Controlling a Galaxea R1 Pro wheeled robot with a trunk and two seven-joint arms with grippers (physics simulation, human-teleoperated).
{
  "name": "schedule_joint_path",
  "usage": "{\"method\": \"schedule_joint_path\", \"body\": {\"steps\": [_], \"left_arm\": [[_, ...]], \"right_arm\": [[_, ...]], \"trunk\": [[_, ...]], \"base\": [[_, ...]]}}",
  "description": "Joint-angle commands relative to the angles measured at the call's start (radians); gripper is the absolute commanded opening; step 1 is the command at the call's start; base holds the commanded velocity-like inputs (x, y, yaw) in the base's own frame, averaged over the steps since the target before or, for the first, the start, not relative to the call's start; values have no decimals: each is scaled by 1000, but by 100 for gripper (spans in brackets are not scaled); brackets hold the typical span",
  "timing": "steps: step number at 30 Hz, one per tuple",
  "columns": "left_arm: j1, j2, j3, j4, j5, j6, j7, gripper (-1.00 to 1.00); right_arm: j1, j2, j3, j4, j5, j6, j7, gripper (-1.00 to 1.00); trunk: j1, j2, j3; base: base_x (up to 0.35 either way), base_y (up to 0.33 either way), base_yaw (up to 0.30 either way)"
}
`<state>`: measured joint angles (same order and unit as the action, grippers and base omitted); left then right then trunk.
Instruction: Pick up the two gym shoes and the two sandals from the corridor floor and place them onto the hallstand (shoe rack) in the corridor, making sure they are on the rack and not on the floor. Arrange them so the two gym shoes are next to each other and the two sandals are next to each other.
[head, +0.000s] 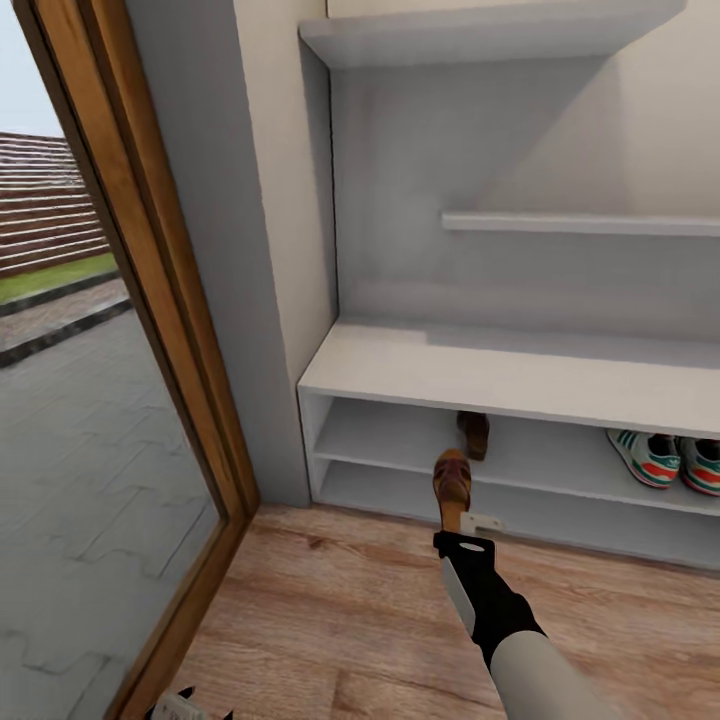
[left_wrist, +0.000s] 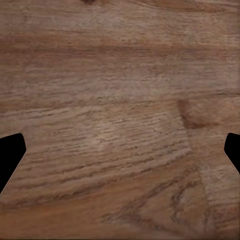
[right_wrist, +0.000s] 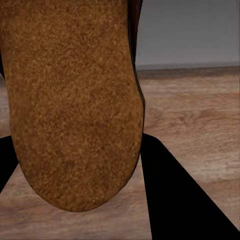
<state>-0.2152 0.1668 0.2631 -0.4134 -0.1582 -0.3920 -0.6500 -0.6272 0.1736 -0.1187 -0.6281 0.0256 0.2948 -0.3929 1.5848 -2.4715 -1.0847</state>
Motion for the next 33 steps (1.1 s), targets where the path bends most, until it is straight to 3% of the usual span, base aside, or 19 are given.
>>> {"method": "schedule_joint_path", "body": {"steps": [1, 12, 17, 33], "left_arm": [[0, -2, 8, 1, -11, -5, -5, 100], [0, -4, 10, 1, -11, -4, -5, 100], [-1, -4, 10, 1, -11, -5, -5, 100], [0, -4, 10, 3, -10, -4, -4, 100]], "right_arm": [[0, 1, -3, -2, 0, 6, -3, -100], [0, 1, -4, -4, 0, 6, -3, -100], [0, 1, -4, -5, 0, 6, -3, -100], [0, 1, -7, -12, 0, 5, -4, -100]], "trunk": [[0, 0, -2], [0, 0, -14], [16, -29, -35], [16, -29, -42]], "base": [[0, 0, 181], [0, 0, 177], [0, 0, 123], [20, 0, -28]]}}
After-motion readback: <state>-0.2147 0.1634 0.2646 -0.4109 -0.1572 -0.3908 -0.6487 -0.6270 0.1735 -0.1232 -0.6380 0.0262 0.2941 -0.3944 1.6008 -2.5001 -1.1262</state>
